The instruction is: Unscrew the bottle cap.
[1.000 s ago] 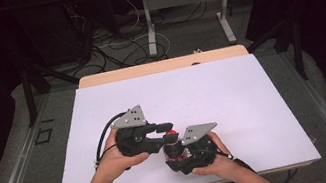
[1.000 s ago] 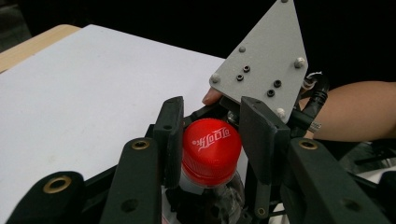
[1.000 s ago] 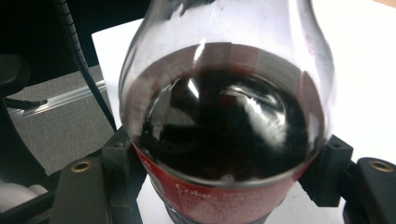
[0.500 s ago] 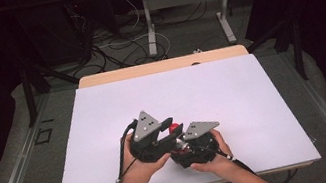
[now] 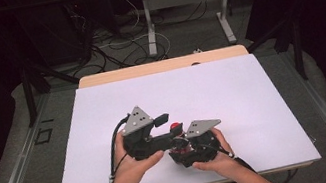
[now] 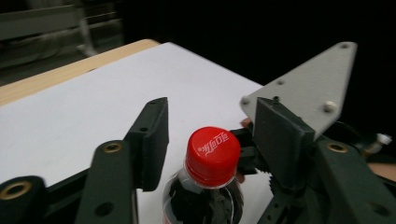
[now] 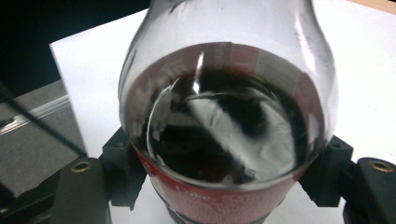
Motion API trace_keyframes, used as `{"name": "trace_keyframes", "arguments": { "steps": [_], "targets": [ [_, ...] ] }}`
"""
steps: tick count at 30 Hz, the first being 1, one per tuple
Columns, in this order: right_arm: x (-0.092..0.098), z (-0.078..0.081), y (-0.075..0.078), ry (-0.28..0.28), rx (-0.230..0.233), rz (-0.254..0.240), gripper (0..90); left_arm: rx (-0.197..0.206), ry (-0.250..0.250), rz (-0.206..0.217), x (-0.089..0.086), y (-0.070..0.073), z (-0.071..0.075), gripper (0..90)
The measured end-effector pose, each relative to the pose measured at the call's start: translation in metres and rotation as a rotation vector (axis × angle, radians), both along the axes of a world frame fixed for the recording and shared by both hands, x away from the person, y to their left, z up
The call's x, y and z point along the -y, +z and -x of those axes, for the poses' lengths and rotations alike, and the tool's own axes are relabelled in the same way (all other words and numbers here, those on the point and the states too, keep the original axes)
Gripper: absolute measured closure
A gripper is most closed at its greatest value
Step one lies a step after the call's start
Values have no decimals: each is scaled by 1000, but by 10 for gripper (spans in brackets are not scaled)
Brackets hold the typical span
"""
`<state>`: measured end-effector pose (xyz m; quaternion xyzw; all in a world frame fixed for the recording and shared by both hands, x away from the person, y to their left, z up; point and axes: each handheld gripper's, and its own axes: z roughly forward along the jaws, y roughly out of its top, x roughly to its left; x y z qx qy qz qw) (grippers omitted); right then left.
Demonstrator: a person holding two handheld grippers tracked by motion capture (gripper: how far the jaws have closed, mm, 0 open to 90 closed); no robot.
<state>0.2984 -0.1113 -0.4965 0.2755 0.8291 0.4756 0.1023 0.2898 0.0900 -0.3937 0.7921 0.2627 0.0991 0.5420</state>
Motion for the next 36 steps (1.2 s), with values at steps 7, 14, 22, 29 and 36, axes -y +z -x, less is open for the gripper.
{"name": "trace_keyframes", "arguments": {
  "steps": [7,14,22,29,36],
  "targets": [
    [-6,5,0,76,3,-2,283,6,-206,-42,-17,-2,-10,461],
    [-9,9,1,124,3,-11,284,-18,-298,-28,-21,-12,-17,547],
    [-9,9,1,125,3,-11,284,-11,-291,-15,-14,-15,-17,607],
    [-7,7,1,97,4,-9,284,29,-174,-32,-2,-14,-8,620],
    [-4,5,1,18,1,13,285,8,116,-31,16,-16,10,621]
  ]
}}
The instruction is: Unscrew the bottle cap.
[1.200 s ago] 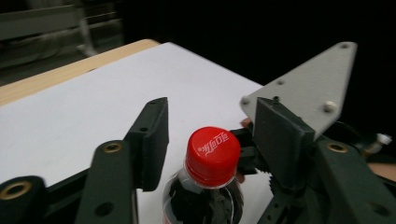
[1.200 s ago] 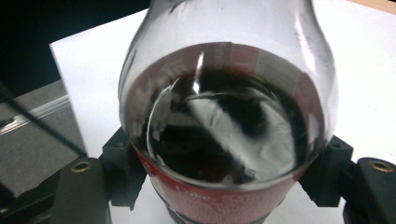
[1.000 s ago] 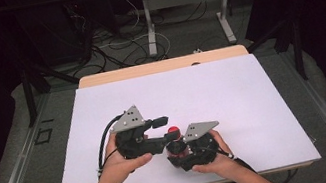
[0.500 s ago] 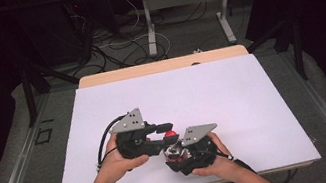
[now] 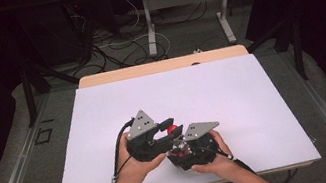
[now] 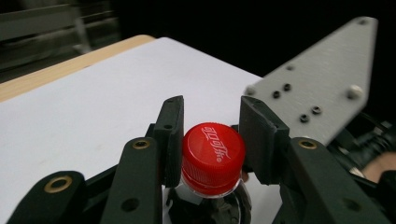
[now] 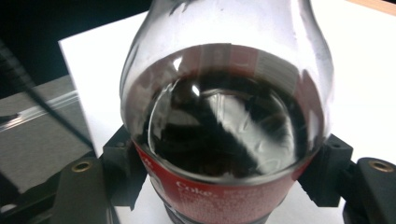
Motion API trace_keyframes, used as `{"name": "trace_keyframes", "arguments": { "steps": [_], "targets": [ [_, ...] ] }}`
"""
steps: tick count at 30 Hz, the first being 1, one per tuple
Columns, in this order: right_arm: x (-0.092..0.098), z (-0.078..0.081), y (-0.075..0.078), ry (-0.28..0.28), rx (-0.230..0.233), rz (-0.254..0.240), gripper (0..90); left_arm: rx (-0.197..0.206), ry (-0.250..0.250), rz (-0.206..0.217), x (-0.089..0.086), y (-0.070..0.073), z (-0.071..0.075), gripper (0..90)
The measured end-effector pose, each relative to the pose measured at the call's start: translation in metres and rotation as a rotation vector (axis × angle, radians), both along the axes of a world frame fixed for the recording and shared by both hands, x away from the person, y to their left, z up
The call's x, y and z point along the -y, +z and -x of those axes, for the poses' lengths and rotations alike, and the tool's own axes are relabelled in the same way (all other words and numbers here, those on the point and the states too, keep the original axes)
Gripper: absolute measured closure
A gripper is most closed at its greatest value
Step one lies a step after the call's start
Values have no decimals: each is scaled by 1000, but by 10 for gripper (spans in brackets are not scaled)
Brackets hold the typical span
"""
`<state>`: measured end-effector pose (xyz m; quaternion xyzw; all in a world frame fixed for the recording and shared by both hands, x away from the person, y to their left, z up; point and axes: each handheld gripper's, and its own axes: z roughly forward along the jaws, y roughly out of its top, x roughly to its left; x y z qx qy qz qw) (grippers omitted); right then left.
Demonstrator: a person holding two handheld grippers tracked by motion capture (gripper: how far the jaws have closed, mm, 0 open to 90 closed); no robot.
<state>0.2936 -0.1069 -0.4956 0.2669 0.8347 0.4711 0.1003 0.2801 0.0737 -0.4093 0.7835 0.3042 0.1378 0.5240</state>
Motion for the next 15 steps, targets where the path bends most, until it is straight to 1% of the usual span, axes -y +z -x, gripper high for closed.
{"name": "trace_keyframes", "arguments": {
  "steps": [1,2,3,4,6,7,8,9,11,13,14,15],
  "targets": [
    [0,0,0,-9,-2,7,285,11,26,-9,3,0,3,621],
    [0,0,-1,-22,1,3,285,20,44,-14,5,-1,5,621],
    [-1,0,-2,-29,7,-5,284,28,52,-18,8,-2,7,621],
    [-1,0,-2,-29,2,-5,284,32,58,-24,9,-2,7,621],
    [0,0,-2,-25,-5,-5,284,26,61,-25,10,0,7,618],
    [1,0,-1,-24,-9,2,284,27,50,-14,9,0,6,614],
    [1,0,-1,-20,-7,-2,284,34,38,4,8,1,5,579],
    [1,-1,-2,-21,0,-13,284,35,21,15,6,2,3,523],
    [1,-1,-1,-21,4,-18,284,31,-3,33,2,4,1,468],
    [2,-1,-1,-17,-5,-21,284,15,-45,34,-4,7,-2,441],
    [2,-1,-1,-18,-3,-21,284,13,-59,39,-7,8,-3,432],
    [2,-1,-1,-17,0,-19,284,11,-84,43,-10,9,-4,432]
  ]
}}
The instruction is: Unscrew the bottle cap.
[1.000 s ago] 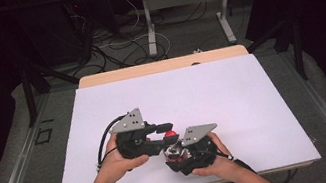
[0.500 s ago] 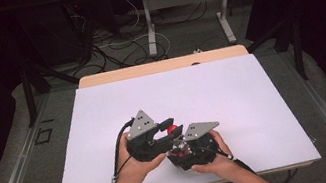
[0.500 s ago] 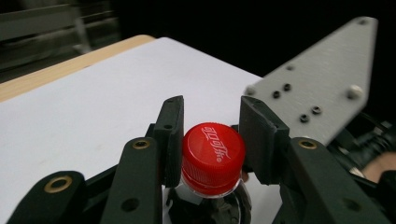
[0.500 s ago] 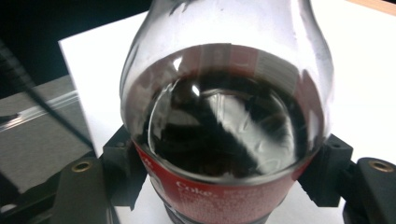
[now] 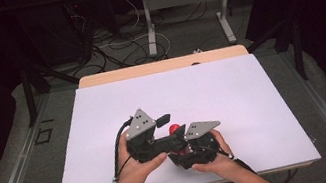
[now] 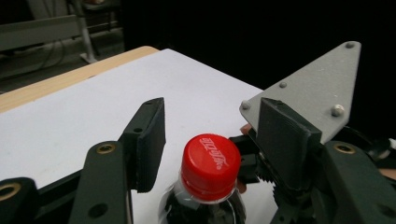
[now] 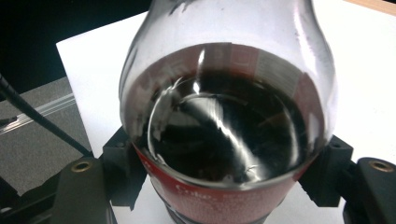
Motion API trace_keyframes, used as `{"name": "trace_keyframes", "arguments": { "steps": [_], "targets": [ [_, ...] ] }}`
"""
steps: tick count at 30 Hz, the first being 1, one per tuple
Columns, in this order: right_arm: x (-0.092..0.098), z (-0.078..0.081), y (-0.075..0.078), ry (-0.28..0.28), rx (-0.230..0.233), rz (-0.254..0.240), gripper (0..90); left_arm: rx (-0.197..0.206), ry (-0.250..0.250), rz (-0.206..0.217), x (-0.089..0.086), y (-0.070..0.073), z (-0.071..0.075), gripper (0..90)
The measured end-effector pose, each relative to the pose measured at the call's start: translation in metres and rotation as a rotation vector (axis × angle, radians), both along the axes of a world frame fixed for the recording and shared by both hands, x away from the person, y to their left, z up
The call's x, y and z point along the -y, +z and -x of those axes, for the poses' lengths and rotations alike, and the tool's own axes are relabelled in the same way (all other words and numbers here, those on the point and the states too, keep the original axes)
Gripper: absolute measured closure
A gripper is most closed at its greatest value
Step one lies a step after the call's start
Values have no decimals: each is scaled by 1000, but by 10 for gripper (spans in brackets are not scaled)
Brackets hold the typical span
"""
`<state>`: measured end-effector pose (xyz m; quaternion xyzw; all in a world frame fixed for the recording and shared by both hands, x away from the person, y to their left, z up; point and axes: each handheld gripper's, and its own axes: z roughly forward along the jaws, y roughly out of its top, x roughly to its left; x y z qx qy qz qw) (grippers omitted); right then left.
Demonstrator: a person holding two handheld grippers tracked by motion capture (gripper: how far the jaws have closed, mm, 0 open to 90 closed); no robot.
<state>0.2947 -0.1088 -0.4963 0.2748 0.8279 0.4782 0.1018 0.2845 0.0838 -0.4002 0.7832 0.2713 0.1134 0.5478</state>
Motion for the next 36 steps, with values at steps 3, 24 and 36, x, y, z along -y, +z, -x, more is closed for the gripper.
{"name": "trace_keyframes", "arguments": {
  "steps": [3,24,36],
  "targets": [
    [0,0,0,19,-11,-2,284,8,-57,0,-11,2,-4,431],
    [-5,5,1,109,-1,6,284,-57,-288,-9,-20,-11,-20,607],
    [-2,2,0,-2,18,9,284,29,36,-47,7,-12,8,615]
  ]
}}
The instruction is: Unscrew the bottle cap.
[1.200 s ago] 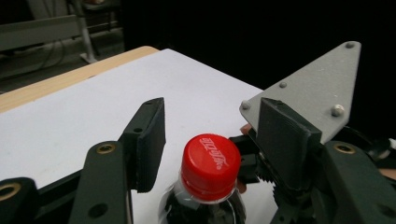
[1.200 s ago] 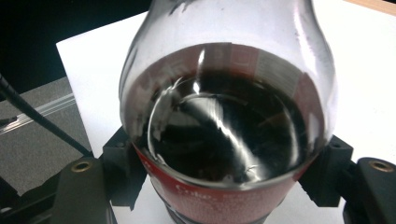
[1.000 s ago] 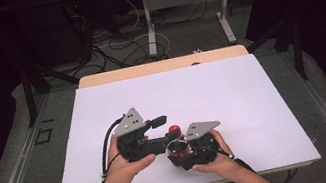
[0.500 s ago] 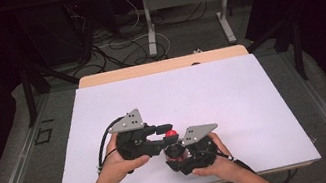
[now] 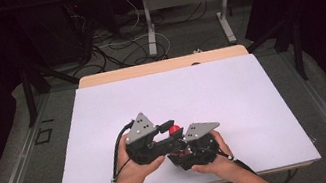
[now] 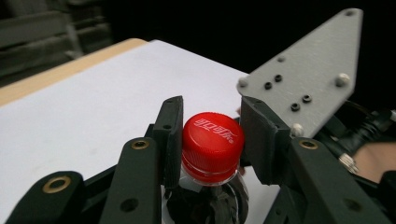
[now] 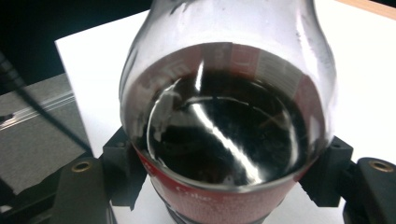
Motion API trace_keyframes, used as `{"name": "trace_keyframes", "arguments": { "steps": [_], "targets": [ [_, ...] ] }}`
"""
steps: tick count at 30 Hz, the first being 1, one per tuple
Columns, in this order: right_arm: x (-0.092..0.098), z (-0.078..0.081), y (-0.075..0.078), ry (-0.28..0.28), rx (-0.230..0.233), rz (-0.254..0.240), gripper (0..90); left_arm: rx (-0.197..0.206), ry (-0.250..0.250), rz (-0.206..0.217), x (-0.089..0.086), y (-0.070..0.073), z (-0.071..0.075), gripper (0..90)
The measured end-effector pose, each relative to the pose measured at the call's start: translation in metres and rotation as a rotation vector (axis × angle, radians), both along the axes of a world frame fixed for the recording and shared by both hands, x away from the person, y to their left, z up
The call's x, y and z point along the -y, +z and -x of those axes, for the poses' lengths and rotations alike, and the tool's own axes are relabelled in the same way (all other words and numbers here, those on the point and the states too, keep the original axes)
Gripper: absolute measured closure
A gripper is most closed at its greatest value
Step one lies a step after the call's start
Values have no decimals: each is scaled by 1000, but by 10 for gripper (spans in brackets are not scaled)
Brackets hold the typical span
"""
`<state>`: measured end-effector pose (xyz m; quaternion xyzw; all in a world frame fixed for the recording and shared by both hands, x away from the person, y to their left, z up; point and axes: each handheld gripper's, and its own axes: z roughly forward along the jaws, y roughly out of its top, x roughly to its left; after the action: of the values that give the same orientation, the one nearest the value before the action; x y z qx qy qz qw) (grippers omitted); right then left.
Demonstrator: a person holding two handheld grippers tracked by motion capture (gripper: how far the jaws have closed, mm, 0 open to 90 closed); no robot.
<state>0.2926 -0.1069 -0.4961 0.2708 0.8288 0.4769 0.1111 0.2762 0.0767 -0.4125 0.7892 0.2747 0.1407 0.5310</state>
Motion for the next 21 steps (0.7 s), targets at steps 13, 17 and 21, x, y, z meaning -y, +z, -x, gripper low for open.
{"name": "trace_keyframes", "arguments": {
  "steps": [13,17,21],
  "targets": [
    [2,-2,-1,-33,-2,12,284,-4,129,9,12,-1,7,600],
    [4,-2,0,-18,-18,13,284,-26,75,23,3,2,2,510],
    [4,-3,0,-6,-19,-7,284,-48,-17,22,-9,6,-3,461]
  ]
}}
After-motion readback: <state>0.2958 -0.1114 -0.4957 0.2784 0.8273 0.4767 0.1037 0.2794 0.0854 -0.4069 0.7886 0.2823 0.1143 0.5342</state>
